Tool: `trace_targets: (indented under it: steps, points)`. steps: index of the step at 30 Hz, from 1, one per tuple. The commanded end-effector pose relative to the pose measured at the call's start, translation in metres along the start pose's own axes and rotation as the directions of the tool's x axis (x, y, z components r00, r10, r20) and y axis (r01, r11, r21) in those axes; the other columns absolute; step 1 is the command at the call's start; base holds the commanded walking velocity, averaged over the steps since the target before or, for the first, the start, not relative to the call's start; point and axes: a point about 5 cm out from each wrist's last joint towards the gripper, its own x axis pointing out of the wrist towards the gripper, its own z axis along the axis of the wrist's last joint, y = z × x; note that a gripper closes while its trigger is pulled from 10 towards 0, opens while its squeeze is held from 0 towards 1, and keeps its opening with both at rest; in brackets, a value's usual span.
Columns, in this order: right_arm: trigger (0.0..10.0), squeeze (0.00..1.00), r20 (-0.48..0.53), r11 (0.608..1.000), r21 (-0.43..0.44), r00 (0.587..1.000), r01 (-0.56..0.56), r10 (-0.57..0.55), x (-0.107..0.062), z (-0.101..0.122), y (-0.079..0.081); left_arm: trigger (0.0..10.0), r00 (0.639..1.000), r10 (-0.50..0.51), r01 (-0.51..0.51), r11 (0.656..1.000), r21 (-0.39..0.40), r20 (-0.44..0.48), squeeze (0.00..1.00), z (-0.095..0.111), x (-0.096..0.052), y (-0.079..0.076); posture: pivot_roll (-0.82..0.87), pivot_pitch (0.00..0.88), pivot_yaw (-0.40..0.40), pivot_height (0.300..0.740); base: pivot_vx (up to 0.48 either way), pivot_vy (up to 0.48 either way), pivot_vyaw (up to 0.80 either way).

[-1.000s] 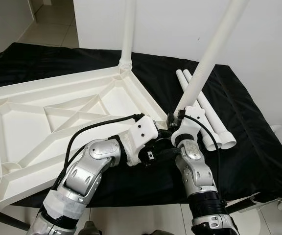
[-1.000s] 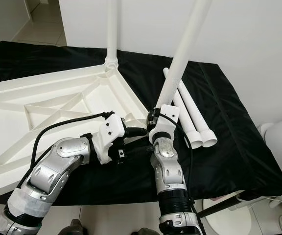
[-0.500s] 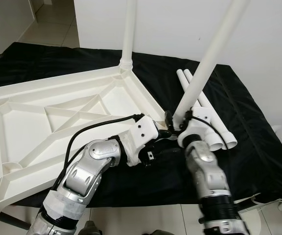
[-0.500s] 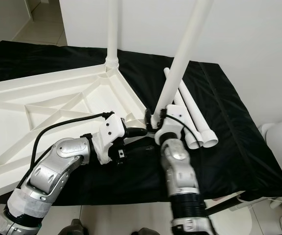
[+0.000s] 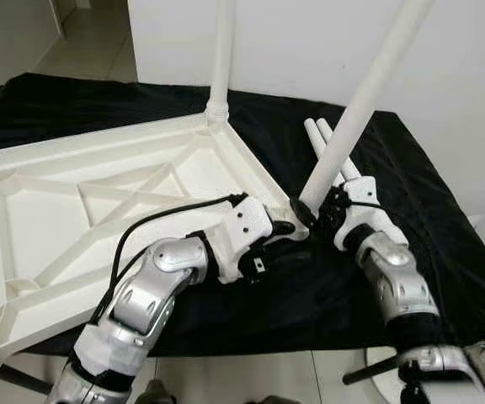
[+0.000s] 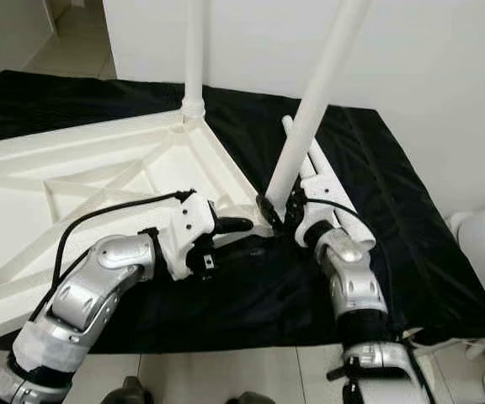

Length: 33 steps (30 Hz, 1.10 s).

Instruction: Building children table

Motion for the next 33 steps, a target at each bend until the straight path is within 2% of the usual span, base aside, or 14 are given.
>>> trace_targets:
  steps: [1, 3, 4, 6, 8, 18, 19, 24, 25, 28, 30, 31, 33]
  points:
    - [10.0, 0.0, -0.02, 1.0, 0.003, 0.999, -0.028, 0.028, -0.001, -0.004, -0.001, 10.0, 1.0, 0.029, -0.029, 1.0, -0.001, -0.003, 0.0, -0.001, 0.002, 0.002, 0.07, 0.0, -0.097, 0.74, 0.0, 0.0, 0.0]
    - [10.0, 0.0, -0.017, 0.999, 0.003, 0.999, -0.05, 0.051, 0.002, -0.002, -0.001, 10.0, 1.0, 0.029, -0.029, 1.0, 0.0, -0.004, 0.0, -0.001, 0.002, 0.002, 0.07, 0.0, -0.096, 0.74, 0.0, 0.0, 0.0]
    - [9.3, 0.0, -0.013, 0.997, -0.006, 0.997, -0.075, 0.075, 0.005, -0.001, -0.001, 10.0, 1.0, 0.029, -0.029, 1.0, 0.003, -0.006, 0.0, -0.002, 0.003, 0.002, 0.07, 0.0, -0.098, 0.74, 0.0, 0.0, 0.0]
    - [9.3, 0.0, -0.01, 0.996, -0.015, 0.996, -0.088, 0.088, 0.007, 0.0, -0.001, 10.0, 1.0, 0.028, -0.028, 1.0, 0.006, -0.007, 0.0, -0.002, 0.003, 0.002, 0.07, 0.0, -0.098, 0.74, 0.0, 0.0, 0.0]
    - [0.0, 0.0, -0.033, 0.99, -0.015, 0.99, -0.138, 0.138, 0.013, -0.001, 0.001, 10.0, 1.0, 0.03, -0.03, 0.999, 0.01, -0.008, 0.0, -0.002, 0.003, 0.002, 0.07, 0.0, -0.103, 0.74, 0.0, 0.0, 0.0]
    - [0.0, 0.0, -0.067, 0.983, 0.018, 0.981, -0.18, 0.181, 0.013, -0.012, 0.001, 10.0, 0.999, 0.042, -0.042, 0.999, 0.011, -0.004, 0.0, -0.001, 0.004, 0.003, 0.07, 0.0, -0.112, 0.74, 0.0, 0.0, 0.0]
    - [4.6, 0.0, -0.077, 0.985, 0.026, 0.982, -0.172, 0.173, 0.01, -0.016, 0.0, 10.0, 0.999, 0.041, -0.041, 0.999, 0.009, -0.003, 0.0, -0.002, 0.003, 0.002, 0.07, 0.0, -0.112, 0.74, 0.0, 0.0, 0.0]
    - [4.6, 0.0, -0.083, 0.987, 0.028, 0.984, -0.156, 0.157, 0.008, -0.018, -0.002, 10.0, 0.999, 0.041, -0.041, 0.999, 0.008, -0.003, 0.0, -0.002, 0.003, 0.002, 0.07, 0.0, -0.112, 0.74, 0.0, 0.0, 0.0]
    - [10.0, 0.0, -0.081, 0.992, 0.035, 0.989, -0.121, 0.124, 0.006, -0.02, -0.004, 10.0, 0.999, 0.041, -0.041, 0.999, 0.008, -0.003, 0.0, -0.002, 0.003, 0.002, 0.07, 0.0, -0.111, 0.74, 0.0, 0.0, 0.0]
    - [10.0, 0.0, -0.09, 0.997, 0.038, 0.994, -0.063, 0.066, 0.006, -0.022, -0.006, 10.0, 0.999, 0.039, -0.039, 0.999, 0.007, -0.003, 0.0, -0.002, 0.004, 0.002, 0.07, 0.0, -0.109, 0.74, 0.0, 0.0, 0.0]
    - [10.0, 0.0, -0.114, 0.997, 0.043, 0.992, 0.061, -0.055, 0.007, -0.024, -0.009, 10.0, 0.999, 0.035, -0.035, 0.999, 0.007, -0.004, 0.0, -0.002, 0.004, 0.001, 0.07, 0.0, -0.108, 0.74, 0.0, 0.0, 0.0]
    - [10.0, 0.0, -0.114, 0.997, 0.043, 0.992, 0.061, -0.055, 0.007, -0.024, -0.009, 10.0, 0.999, 0.035, -0.035, 0.999, 0.007, -0.004, 0.0, -0.002, 0.004, 0.001, 0.07, 0.0, -0.108, 0.74, 0.0, 0.0, 0.0]
    - [10.0, 0.0, -0.123, 0.981, 0.086, 0.979, 0.172, -0.161, 0.009, -0.025, -0.009, 10.0, 0.999, 0.033, -0.033, 0.999, 0.007, -0.004, 0.0, -0.003, 0.004, 0.001, 0.07, 0.0, -0.111, 0.74, 0.0, 0.0, 0.0]
